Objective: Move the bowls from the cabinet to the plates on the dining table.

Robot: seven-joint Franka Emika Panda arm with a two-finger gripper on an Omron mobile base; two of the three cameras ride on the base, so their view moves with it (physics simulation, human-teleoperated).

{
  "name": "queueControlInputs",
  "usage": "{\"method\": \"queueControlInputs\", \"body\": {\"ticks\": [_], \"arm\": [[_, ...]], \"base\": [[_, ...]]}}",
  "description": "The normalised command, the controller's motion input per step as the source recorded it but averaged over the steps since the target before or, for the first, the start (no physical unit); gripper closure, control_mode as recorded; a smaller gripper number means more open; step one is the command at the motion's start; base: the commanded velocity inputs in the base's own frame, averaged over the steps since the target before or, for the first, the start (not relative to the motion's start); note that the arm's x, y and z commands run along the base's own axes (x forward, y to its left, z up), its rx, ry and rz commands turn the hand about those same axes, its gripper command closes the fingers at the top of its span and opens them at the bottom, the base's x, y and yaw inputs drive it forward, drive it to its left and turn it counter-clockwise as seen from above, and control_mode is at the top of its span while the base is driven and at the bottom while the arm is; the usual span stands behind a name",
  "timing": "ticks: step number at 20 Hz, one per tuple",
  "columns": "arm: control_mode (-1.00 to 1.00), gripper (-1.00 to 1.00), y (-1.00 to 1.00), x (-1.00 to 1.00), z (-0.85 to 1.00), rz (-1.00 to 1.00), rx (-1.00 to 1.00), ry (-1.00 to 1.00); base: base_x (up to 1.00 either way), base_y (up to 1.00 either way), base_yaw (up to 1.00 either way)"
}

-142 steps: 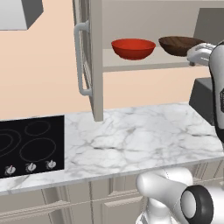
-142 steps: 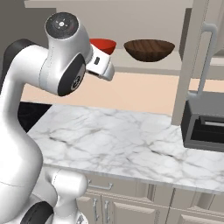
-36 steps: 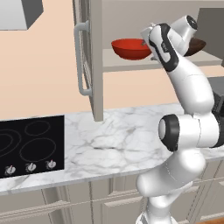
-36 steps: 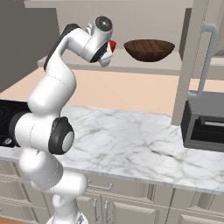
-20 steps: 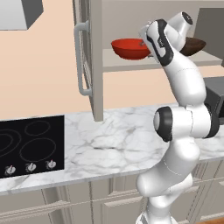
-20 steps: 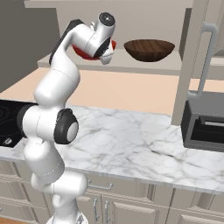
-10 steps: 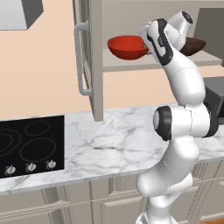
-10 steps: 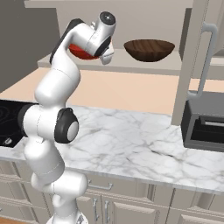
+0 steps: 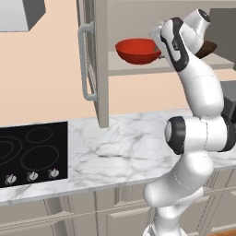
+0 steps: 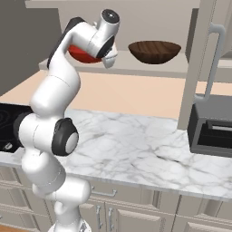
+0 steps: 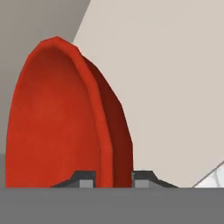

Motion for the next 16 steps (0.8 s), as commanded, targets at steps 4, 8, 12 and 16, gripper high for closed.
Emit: {"method": "queueControlInputs", "body": {"ticks": [4, 8, 12, 16], "arm": [[-1.0, 1.0, 0.0, -0.74, 0.02, -0.04, 0.01, 0.01], [-1.0, 1.0, 0.0, -0.93, 0.0, -0.06, 0.03, 0.0], [-1.0, 1.0, 0.0, -0.99, 0.0, -0.07, 0.02, 0.0], [-1.0, 1.0, 0.0, -0.99, 0.0, -0.07, 0.02, 0.0]], "base": [[0.0, 0.0, 0.0], [0.0, 0.0, 0.0], [0.0, 0.0, 0.0], [0.0, 0.0, 0.0]]}}
